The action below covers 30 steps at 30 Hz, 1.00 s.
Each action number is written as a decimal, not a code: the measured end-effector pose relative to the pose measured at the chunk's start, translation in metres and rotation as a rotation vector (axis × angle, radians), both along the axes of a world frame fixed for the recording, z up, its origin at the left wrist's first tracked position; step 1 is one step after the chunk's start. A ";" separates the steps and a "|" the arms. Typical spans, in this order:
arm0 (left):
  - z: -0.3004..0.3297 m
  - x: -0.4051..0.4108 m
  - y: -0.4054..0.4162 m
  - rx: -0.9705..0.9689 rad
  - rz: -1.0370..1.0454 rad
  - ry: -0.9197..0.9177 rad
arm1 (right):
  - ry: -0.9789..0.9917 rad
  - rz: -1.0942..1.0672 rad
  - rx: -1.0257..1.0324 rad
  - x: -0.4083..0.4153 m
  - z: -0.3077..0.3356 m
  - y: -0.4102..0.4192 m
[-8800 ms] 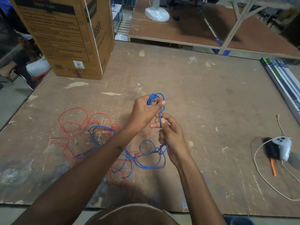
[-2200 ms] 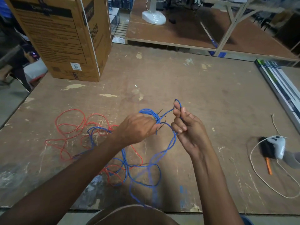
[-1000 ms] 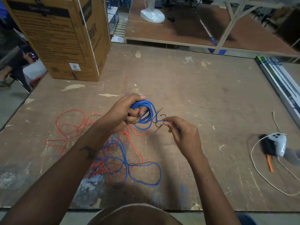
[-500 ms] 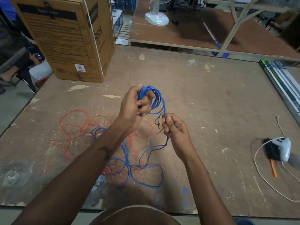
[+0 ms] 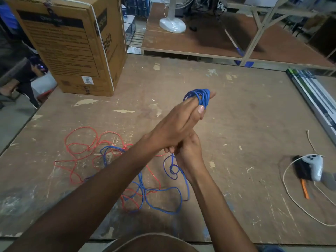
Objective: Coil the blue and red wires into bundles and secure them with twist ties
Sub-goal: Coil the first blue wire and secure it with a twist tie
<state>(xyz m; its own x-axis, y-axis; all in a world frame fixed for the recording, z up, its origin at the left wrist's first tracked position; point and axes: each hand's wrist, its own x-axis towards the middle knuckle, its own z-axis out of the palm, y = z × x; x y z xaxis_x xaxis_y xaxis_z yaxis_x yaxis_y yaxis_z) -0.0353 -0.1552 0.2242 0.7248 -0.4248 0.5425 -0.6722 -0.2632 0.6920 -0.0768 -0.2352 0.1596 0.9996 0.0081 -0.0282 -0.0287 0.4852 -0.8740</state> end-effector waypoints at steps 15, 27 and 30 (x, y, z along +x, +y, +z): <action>-0.052 0.027 0.049 0.630 0.264 -0.240 | -0.206 -0.177 -1.608 -0.016 0.044 -0.084; -0.035 -0.030 0.046 -0.193 -0.098 0.557 | -0.631 -0.033 -1.494 0.040 0.012 -0.102; -0.030 -0.029 0.043 -0.369 -0.139 0.644 | -0.693 -0.101 -1.517 0.028 -0.007 -0.081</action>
<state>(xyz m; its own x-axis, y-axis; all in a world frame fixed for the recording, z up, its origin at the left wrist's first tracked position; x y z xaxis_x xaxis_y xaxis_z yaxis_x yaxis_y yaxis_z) -0.0643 -0.1120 0.1943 0.8997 -0.4084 0.1544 -0.1149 0.1197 0.9861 -0.0484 -0.3158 0.1525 0.8205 0.3280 0.4682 0.5146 -0.7805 -0.3549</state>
